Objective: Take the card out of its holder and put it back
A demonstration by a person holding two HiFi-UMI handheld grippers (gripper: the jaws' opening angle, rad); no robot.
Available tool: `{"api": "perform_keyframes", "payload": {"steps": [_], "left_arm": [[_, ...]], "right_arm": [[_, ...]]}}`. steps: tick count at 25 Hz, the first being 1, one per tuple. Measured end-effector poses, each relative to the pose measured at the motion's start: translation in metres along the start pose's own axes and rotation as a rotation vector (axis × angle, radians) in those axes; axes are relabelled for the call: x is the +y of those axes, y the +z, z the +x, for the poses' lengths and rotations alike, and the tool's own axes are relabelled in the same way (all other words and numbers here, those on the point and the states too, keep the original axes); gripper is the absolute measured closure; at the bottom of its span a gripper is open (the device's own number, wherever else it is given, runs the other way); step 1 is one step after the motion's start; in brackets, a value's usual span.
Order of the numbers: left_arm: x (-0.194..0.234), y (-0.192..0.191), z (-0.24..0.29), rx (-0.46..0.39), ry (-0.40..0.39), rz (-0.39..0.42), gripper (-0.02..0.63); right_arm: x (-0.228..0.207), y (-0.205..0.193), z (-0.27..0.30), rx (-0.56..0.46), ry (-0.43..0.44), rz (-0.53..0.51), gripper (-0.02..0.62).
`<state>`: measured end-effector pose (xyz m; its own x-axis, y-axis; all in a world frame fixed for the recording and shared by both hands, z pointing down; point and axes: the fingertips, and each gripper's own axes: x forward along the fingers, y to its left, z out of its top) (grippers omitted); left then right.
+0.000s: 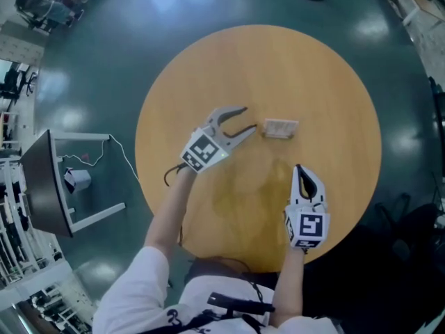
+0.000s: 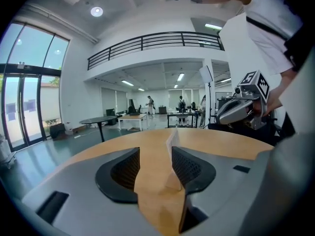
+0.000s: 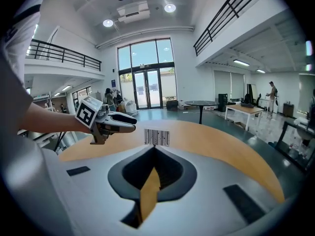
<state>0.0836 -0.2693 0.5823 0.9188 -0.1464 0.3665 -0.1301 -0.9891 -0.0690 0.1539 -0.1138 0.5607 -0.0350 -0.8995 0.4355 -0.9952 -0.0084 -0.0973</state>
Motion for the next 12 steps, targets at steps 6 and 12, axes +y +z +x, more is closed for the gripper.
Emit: {"api": "perform_keyframes", "payload": {"steps": [6, 12], "left_arm": [[-0.013, 0.016, 0.021, -0.050, -0.099, 0.020, 0.290], [-0.035, 0.023, 0.051, -0.070, -0.224, 0.017, 0.279]], "right_arm": [[0.002, 0.003, 0.001, -0.024, 0.012, -0.025, 0.572], [0.000, -0.004, -0.003, 0.001, 0.004, -0.016, 0.572]]}}
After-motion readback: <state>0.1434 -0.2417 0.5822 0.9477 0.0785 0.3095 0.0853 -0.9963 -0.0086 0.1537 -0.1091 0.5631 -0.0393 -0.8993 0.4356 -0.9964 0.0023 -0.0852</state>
